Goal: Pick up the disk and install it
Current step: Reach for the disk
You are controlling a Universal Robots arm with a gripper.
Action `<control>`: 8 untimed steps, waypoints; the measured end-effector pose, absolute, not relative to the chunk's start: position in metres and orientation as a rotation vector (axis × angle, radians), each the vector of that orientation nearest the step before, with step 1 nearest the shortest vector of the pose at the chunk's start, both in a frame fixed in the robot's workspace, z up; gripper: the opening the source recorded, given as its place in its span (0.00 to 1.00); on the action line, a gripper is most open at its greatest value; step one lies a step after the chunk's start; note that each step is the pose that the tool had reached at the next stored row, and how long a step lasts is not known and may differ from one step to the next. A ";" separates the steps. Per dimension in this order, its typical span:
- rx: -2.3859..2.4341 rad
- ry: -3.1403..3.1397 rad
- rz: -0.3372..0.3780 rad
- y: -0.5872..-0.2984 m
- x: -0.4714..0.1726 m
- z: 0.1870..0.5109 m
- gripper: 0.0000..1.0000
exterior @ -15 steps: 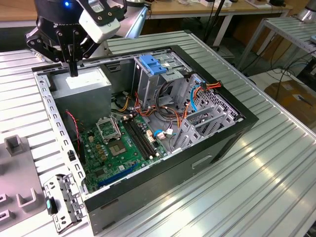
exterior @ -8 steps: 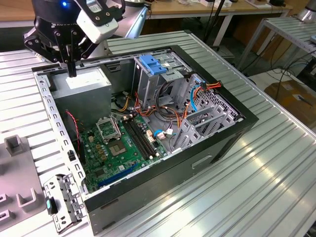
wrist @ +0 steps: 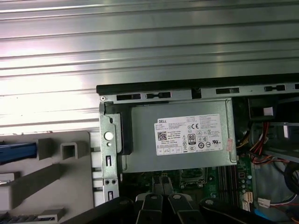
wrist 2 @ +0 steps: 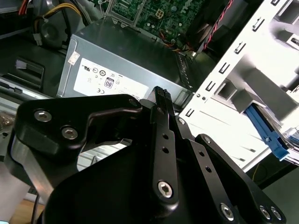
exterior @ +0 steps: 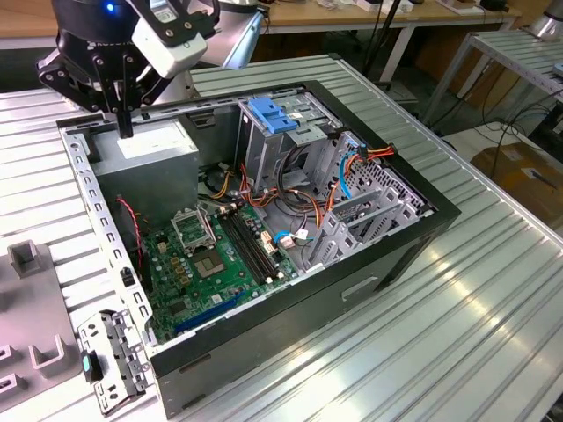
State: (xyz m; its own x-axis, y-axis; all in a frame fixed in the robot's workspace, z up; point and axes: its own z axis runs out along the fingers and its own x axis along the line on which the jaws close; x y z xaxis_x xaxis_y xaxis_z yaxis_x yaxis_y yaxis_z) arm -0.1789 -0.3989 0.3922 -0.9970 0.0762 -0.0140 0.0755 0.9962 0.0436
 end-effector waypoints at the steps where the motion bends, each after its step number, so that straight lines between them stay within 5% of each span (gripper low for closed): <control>1: 0.119 3.123 0.067 -0.399 -0.179 0.392 0.11; 8: 0.119 3.123 0.067 -0.399 -0.183 0.392 0.11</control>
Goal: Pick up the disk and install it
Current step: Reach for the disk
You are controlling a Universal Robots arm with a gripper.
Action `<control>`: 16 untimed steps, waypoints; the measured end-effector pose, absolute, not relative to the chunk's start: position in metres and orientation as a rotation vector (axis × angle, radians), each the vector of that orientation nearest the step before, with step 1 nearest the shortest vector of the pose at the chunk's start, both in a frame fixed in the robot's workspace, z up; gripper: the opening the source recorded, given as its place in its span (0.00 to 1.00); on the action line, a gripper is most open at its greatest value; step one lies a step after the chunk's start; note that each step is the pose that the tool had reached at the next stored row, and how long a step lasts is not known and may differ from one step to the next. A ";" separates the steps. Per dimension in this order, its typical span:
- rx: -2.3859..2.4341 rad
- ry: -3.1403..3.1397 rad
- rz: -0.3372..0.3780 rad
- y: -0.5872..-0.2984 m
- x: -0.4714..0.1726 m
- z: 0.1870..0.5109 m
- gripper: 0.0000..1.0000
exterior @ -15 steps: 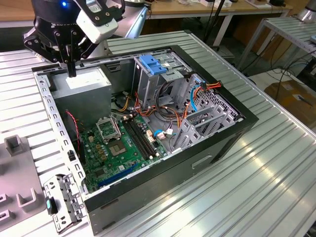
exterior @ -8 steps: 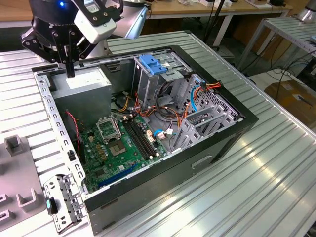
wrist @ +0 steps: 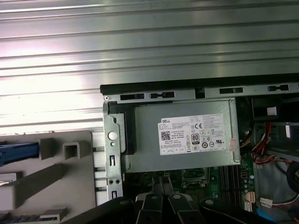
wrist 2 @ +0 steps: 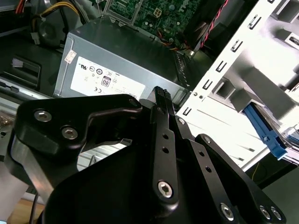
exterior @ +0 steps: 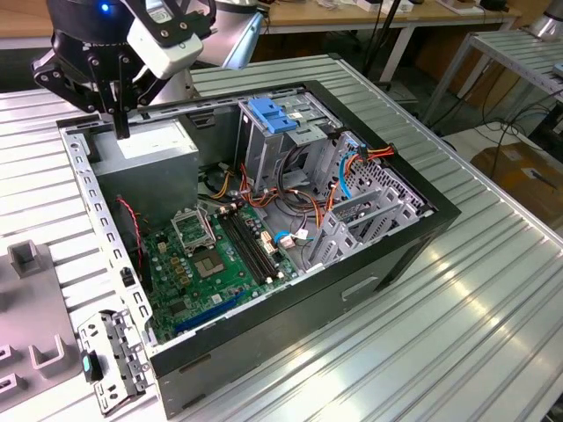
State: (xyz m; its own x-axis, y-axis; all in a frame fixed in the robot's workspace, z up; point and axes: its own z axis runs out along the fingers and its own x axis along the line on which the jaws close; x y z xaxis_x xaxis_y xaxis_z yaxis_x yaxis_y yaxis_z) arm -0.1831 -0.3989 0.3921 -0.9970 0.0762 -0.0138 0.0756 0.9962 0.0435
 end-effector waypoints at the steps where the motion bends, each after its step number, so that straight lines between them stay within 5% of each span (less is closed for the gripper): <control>1: 0.119 3.123 0.067 -0.399 -0.183 0.392 0.11; 16: 0.119 3.125 0.067 -0.399 -0.187 0.392 0.11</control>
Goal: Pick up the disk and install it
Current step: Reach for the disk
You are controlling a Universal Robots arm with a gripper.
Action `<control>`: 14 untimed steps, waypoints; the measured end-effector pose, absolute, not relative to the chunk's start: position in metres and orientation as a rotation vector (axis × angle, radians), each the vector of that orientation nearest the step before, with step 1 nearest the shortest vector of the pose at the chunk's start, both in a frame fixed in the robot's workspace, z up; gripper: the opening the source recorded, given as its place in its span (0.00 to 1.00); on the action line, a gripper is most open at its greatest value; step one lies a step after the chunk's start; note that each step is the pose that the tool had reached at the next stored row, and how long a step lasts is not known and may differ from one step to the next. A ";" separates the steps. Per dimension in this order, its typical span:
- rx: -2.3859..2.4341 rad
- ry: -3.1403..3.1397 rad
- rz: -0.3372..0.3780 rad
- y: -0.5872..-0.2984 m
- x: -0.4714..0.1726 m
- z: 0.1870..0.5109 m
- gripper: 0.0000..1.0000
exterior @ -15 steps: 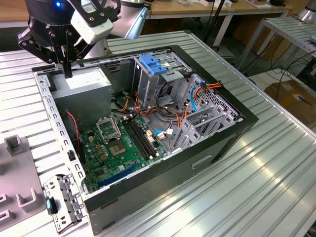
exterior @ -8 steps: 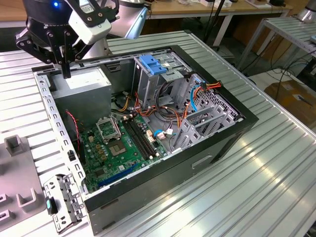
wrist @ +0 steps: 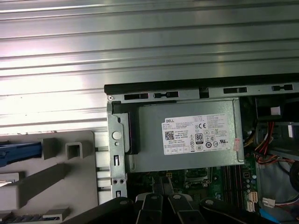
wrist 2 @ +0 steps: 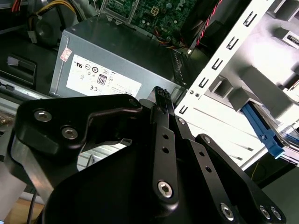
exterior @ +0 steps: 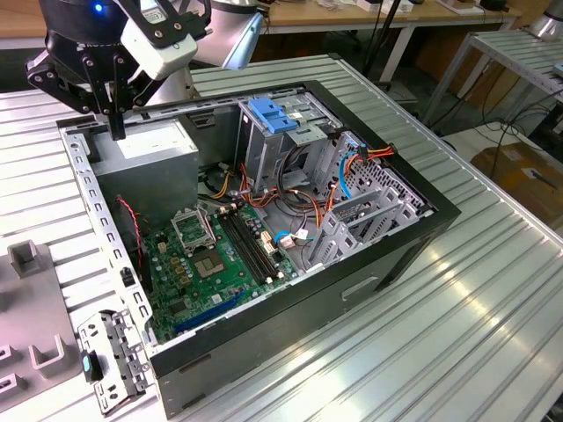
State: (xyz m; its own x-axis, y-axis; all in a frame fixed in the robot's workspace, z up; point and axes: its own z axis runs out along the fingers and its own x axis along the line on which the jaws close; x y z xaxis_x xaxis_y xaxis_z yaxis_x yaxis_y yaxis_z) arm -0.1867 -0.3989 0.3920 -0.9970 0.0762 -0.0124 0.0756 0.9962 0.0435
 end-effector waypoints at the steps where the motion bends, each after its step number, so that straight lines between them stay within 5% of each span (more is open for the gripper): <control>1: 0.119 3.125 0.067 -0.399 -0.187 0.392 0.11; 14: 0.119 3.125 0.067 -0.399 -0.196 0.392 0.11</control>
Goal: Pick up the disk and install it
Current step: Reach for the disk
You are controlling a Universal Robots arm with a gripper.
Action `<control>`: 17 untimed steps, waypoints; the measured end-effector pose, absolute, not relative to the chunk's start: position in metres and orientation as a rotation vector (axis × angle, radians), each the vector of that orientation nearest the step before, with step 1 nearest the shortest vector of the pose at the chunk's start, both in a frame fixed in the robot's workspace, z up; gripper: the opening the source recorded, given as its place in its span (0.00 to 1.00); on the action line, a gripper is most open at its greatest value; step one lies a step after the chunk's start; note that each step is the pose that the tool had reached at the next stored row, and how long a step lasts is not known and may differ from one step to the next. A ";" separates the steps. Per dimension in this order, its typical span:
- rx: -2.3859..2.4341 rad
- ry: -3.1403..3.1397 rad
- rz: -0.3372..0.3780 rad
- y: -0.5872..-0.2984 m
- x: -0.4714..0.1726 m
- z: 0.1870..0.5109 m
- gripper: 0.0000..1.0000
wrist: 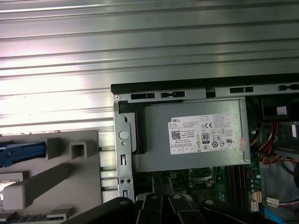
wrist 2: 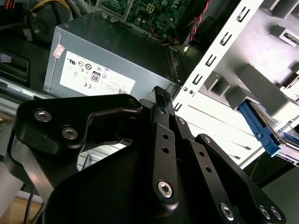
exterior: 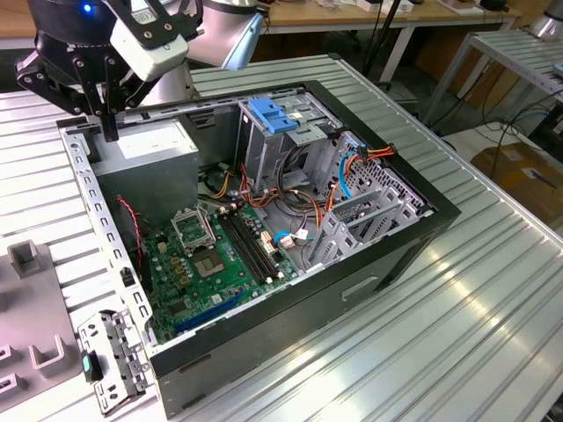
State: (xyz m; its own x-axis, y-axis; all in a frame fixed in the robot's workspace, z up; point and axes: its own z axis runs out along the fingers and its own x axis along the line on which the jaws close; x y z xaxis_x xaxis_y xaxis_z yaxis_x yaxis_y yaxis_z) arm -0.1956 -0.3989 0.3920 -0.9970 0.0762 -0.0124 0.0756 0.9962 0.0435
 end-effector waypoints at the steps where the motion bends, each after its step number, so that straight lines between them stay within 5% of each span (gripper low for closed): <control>1: 0.119 3.125 0.067 -0.399 -0.196 0.392 0.11; 17: 0.119 3.125 0.067 -0.399 -0.223 0.392 0.11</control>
